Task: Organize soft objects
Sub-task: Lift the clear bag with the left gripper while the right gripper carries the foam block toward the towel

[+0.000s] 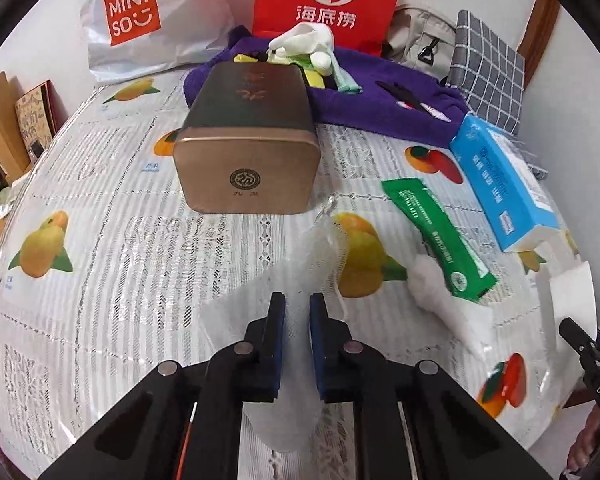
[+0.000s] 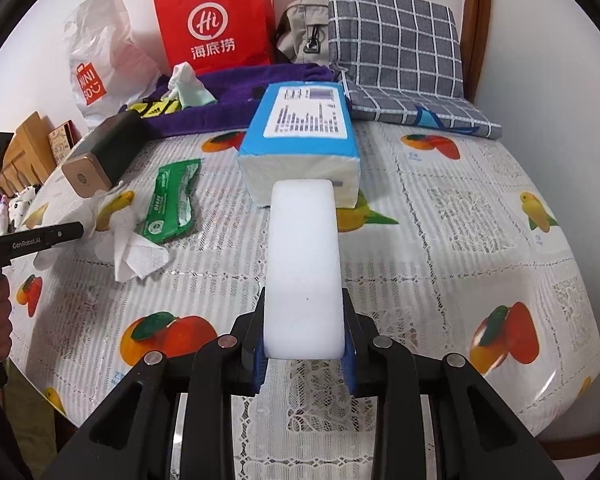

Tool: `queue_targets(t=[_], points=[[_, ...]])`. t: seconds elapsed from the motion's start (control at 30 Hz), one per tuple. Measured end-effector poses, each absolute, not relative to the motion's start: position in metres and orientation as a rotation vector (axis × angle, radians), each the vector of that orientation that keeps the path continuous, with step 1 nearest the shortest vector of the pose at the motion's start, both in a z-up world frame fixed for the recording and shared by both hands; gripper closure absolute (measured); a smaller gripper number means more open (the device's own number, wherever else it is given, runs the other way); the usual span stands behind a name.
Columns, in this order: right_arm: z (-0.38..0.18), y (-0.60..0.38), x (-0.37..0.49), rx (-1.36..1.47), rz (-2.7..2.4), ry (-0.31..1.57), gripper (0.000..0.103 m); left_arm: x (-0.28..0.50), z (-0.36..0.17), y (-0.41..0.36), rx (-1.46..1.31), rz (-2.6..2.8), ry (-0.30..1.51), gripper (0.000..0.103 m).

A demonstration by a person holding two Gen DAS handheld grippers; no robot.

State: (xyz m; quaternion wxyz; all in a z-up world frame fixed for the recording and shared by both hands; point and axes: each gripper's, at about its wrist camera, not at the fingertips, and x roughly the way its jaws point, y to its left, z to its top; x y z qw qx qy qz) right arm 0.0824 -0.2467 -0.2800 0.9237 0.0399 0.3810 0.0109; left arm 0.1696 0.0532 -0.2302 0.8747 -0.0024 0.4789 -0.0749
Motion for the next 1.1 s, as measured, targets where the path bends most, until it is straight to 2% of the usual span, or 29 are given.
queue_targets(t=[1.1], points=[[-0.155,-0.248,0.072,0.054,0.107,0.601,0.074,0.148,-0.109,0.045,-0.045,-0.162,0.798,0.092]])
